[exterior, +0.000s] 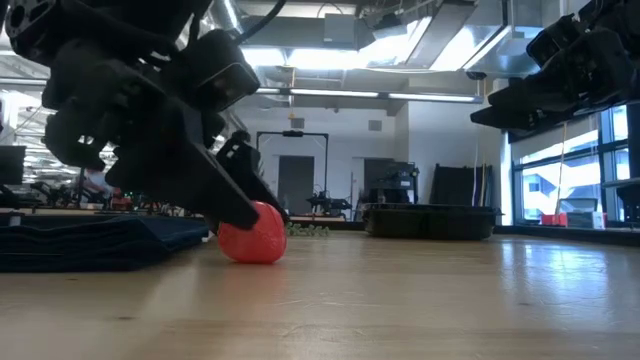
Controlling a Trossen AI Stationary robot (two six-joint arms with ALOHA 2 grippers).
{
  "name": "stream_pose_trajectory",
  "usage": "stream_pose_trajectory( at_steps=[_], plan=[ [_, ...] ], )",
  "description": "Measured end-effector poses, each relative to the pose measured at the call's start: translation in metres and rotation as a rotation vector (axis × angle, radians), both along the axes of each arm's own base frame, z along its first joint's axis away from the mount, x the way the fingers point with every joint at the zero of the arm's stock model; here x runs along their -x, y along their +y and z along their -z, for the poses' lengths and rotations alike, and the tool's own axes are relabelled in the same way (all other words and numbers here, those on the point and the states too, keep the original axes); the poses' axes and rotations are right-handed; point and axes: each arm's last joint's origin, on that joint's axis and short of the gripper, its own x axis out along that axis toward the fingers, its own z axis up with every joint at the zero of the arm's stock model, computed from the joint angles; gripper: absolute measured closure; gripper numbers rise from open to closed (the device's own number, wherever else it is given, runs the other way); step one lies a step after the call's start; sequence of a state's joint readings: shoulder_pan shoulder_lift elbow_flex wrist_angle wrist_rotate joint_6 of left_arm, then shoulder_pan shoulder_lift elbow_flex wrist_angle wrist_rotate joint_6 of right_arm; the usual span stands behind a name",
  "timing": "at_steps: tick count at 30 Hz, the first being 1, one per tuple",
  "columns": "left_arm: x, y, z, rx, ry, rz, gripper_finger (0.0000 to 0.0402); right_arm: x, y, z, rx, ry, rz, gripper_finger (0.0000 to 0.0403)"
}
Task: Pick and placing Produce into tupperware
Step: Put the strawberry into the black container
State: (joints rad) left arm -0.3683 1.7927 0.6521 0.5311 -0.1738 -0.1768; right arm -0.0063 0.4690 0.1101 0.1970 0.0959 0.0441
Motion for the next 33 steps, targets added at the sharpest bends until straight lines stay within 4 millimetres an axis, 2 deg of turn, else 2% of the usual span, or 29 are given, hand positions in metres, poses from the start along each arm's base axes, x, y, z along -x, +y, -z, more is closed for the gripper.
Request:
stream_pose_trajectory(
  at_steps=[5,19,24,33],
  plan=[
    [-0.001,0.002,0.000,0.001,0.000,-0.007,0.0063,0.000,0.000,0.000,0.000,0.000,0.000,0.0097],
    [0.000,0.003,0.003,0.001,0.027,-0.024,0.0086,0.000,0.000,0.000,0.000,0.000,0.000,0.0097],
    [-0.001,0.006,0.014,-0.001,0.051,-0.038,0.0093,0.000,0.000,0.000,0.000,0.000,0.000,0.0097],
    [-0.003,0.006,0.015,0.009,0.038,-0.035,0.0120,0.000,0.000,0.000,0.003,0.001,-0.001,0.0097]
  ],
)
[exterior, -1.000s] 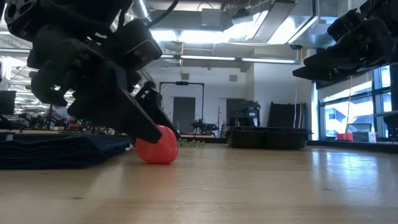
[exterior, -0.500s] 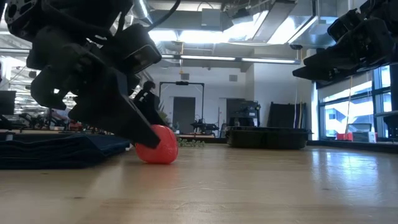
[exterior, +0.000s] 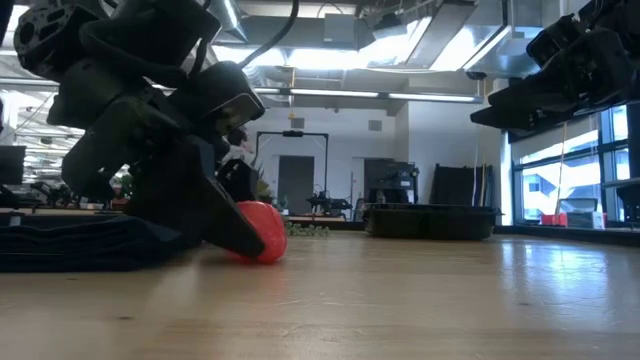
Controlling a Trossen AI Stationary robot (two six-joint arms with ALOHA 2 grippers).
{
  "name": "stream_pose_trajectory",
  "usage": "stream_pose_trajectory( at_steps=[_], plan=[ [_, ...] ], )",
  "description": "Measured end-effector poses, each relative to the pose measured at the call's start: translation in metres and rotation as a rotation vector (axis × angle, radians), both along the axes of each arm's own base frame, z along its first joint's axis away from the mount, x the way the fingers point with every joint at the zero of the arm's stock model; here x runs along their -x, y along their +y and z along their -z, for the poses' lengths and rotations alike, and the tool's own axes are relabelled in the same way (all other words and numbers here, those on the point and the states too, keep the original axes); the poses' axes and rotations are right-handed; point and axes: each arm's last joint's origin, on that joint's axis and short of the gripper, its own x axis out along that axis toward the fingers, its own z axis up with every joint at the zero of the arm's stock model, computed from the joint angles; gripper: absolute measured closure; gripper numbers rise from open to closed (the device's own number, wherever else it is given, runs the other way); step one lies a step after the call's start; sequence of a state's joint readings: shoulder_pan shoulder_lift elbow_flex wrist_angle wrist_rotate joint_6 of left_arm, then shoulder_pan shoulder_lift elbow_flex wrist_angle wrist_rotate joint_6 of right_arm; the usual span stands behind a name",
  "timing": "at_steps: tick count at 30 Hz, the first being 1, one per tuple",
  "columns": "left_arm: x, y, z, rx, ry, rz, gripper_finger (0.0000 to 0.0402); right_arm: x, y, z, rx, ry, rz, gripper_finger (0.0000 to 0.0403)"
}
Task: Pick and placing Produce into tupperware
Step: Put the strawberry into the black container
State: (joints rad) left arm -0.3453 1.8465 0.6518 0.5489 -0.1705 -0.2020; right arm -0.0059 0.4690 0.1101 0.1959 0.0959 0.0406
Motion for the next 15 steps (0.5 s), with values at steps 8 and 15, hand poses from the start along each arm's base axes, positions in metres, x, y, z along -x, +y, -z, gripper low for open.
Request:
stream_pose_trajectory(
  at_steps=[8,15],
  plan=[
    [-0.0004,0.0013,0.0000,0.000,0.000,-0.004,0.0156,0.0001,0.0000,0.0006,0.000,0.006,0.000,0.0097],
    [-0.0032,0.0065,-0.0014,0.007,-0.016,-0.018,0.0185,0.0001,0.0000,0.0006,-0.002,0.006,0.001,0.0097]
  ],
)
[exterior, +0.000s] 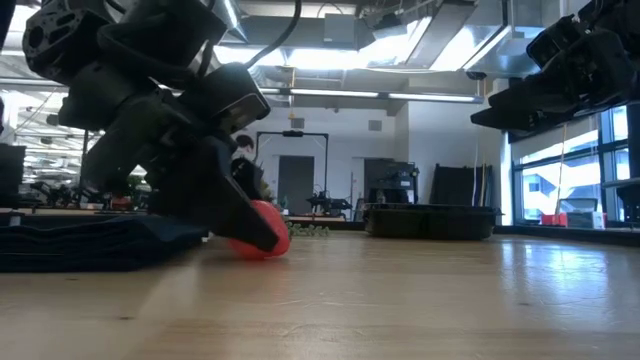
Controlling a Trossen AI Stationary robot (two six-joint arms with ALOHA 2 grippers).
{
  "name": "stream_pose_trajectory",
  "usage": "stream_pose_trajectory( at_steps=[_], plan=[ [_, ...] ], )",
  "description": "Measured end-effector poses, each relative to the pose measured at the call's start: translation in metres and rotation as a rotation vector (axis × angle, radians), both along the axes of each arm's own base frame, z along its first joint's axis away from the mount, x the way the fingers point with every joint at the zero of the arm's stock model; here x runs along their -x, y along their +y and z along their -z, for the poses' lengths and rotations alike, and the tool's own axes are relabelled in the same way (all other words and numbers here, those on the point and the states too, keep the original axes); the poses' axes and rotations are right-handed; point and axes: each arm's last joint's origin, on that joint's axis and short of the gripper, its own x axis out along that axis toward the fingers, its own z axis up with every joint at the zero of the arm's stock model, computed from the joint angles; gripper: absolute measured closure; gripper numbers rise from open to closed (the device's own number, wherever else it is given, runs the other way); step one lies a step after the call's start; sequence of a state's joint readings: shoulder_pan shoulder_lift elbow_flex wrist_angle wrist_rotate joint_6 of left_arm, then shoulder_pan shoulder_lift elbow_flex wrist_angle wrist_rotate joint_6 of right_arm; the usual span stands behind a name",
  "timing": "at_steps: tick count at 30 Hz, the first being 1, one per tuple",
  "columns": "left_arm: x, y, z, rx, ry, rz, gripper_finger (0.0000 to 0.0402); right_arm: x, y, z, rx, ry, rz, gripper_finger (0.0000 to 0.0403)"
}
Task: Pick and placing Produce into tupperware
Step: Put the strawberry into the black container
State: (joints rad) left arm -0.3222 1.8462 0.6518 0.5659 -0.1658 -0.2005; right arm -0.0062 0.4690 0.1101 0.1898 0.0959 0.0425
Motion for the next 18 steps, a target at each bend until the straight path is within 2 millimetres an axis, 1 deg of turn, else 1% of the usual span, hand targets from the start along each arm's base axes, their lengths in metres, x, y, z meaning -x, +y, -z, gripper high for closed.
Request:
stream_pose_trajectory(
  at_steps=[6,12,18],
  plan=[
    [-0.001,0.001,-0.001,0.004,-0.011,-0.004,0.0202,0.000,0.000,0.000,0.000,0.000,0.000,0.0097],
    [-0.001,0.002,-0.002,0.004,-0.013,-0.006,0.0198,0.000,0.000,0.000,0.002,0.001,-0.001,0.0097],
    [-0.004,0.010,-0.014,0.016,-0.053,-0.034,0.0204,0.000,0.000,0.000,0.002,0.001,0.000,0.0097]
  ],
)
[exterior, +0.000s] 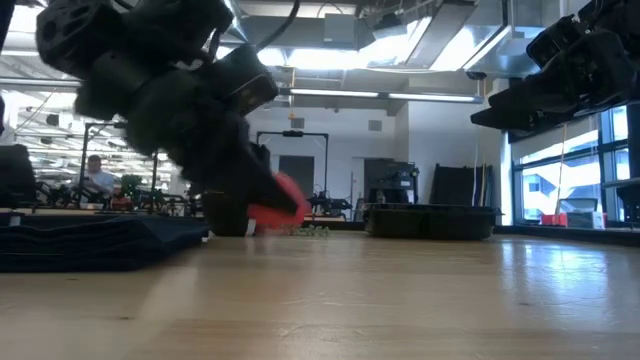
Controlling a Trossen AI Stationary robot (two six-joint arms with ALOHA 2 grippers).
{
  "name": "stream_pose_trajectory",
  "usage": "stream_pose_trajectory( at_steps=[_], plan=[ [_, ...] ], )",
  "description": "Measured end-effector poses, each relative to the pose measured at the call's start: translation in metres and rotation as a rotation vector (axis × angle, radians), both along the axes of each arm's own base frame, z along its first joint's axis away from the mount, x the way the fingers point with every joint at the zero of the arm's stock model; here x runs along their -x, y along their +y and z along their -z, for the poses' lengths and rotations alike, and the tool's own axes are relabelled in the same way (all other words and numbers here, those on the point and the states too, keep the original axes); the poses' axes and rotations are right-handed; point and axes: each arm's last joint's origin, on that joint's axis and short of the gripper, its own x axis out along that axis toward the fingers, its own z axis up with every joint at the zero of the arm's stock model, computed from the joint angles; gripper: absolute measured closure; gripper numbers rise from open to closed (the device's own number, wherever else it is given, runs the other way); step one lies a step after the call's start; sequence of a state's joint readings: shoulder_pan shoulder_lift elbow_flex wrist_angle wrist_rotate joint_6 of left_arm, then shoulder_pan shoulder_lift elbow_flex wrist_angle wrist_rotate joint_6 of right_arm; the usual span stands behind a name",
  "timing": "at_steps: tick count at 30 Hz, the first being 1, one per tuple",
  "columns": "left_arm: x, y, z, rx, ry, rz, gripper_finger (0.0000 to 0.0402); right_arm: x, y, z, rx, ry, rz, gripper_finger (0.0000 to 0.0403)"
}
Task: Pick and placing Produce into tupperware
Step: Put the strawberry into the black container
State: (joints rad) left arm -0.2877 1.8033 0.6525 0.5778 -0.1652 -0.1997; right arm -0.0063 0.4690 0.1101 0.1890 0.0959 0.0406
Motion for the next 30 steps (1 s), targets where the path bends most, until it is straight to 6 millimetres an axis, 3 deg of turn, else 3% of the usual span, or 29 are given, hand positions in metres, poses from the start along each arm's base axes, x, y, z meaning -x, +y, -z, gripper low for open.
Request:
stream_pose_trajectory(
  at_steps=[5,10,17,23,26,30],
  plan=[
    [-0.007,0.023,-0.022,0.001,-0.119,-0.121,0.0200,0.000,0.000,0.000,0.000,0.000,0.000,0.0097],
    [-0.028,0.053,-0.050,-0.001,-0.278,-0.266,0.0201,0.000,0.000,0.000,0.001,0.000,0.000,0.0097],
    [-0.061,0.098,-0.096,-0.181,-0.416,-0.329,0.0201,0.000,0.000,0.000,0.024,0.003,-0.004,0.0097],
    [-0.075,0.136,-0.130,-0.238,-0.489,-0.410,0.0201,0.000,0.000,0.000,0.016,0.002,0.006,0.0097],
    [-0.081,0.154,-0.135,-0.247,-0.510,-0.456,0.0204,0.000,-0.001,0.000,0.001,0.000,0.049,0.0097],
    [-0.099,0.173,-0.124,-0.206,-0.498,-0.435,0.0201,0.000,-0.002,0.000,0.003,-0.001,0.056,0.0097]
  ],
)
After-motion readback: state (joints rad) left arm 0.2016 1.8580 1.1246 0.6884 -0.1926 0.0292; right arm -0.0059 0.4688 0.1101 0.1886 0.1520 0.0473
